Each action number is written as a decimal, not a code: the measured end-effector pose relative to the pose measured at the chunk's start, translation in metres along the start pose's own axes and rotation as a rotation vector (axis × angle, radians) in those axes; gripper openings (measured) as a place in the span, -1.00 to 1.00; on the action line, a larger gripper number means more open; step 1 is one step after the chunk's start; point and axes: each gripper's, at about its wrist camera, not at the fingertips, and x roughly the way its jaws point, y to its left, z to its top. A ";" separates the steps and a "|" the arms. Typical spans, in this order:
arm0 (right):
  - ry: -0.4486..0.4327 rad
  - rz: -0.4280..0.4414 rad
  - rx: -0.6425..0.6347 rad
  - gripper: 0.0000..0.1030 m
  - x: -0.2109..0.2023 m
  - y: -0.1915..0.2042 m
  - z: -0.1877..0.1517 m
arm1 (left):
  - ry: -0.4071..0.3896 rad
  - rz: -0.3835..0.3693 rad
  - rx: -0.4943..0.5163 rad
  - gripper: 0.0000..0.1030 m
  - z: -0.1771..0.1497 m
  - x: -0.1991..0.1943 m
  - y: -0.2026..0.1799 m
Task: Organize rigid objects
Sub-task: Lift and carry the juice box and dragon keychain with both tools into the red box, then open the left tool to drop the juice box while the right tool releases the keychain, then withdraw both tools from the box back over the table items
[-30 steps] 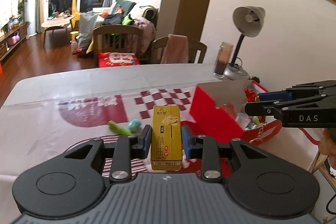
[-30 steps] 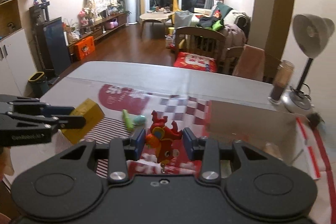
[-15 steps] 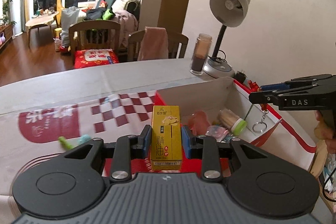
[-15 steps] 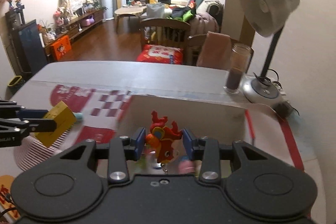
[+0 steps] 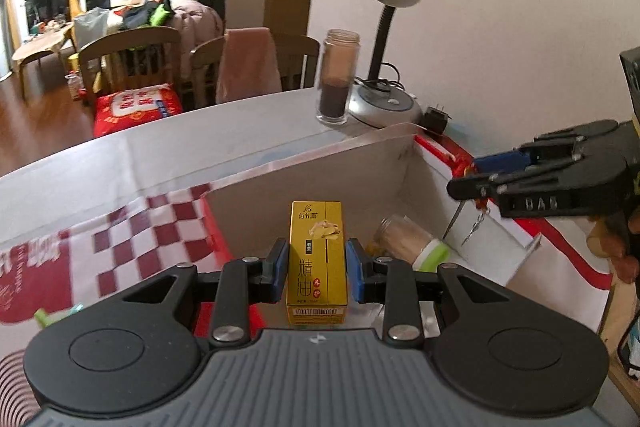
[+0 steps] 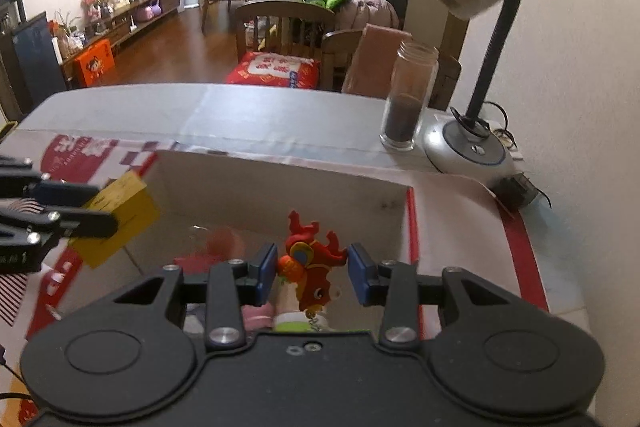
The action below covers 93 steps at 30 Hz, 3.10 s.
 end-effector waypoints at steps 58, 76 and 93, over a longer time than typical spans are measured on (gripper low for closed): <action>0.024 0.055 -0.007 0.29 -0.008 0.005 -0.023 | 0.080 -0.036 0.044 0.17 0.027 0.058 -0.031; -0.058 0.113 -0.042 0.73 -0.038 0.141 0.000 | -0.048 0.050 -0.039 0.28 -0.029 -0.083 0.075; -0.093 0.202 -0.058 0.99 -0.042 0.261 0.005 | -0.106 0.196 -0.159 0.59 -0.103 -0.168 0.175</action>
